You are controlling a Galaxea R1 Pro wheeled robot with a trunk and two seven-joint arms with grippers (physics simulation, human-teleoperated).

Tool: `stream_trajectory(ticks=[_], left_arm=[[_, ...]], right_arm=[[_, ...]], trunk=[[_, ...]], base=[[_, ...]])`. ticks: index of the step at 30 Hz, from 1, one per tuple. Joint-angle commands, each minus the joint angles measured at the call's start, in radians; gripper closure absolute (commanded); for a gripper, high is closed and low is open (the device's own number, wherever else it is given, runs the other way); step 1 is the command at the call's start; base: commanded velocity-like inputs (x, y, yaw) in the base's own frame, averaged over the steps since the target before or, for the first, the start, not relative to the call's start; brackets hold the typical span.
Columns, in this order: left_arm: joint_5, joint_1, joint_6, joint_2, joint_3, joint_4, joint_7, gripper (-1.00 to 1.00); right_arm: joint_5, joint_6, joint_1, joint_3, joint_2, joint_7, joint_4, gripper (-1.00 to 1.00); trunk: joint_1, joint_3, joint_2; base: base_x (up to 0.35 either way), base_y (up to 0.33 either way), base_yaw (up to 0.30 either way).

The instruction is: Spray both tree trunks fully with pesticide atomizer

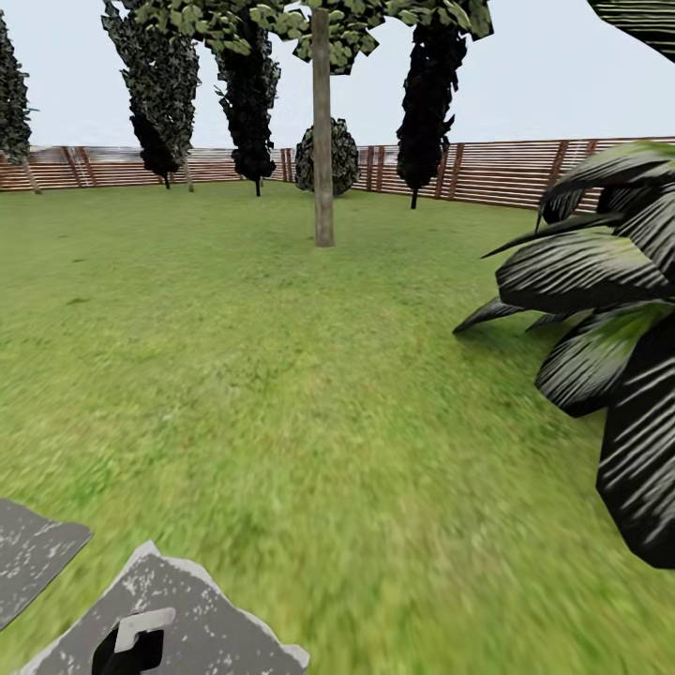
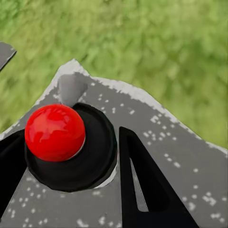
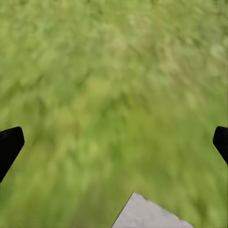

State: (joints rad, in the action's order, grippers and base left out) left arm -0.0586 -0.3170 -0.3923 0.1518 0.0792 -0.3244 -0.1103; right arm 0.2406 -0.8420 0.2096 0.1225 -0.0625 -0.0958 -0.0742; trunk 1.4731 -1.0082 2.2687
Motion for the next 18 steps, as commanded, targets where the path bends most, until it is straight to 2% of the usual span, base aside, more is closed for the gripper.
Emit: stream_trajectory(ticks=[1, 18], left_arm=[[-0.006, -0.001, -0.003, 0.0, -0.001, 0.001, 0.0, 1.0], [-0.006, -0.001, -0.004, 0.0, -0.001, 0.001, 0.0, 1.0]], right_arm=[[0.011, -0.002, 0.001, 0.006, 0.0, -0.007, 0.001, -1.0], [0.011, -0.002, 0.001, 0.006, 0.0, -0.007, 0.001, -1.0]], trunk=[[0.0, -0.001, 0.0], [0.0, -0.001, 0.0]], base=[[0.323, 0.092, 0.0], [0.322, 0.092, 0.0]])
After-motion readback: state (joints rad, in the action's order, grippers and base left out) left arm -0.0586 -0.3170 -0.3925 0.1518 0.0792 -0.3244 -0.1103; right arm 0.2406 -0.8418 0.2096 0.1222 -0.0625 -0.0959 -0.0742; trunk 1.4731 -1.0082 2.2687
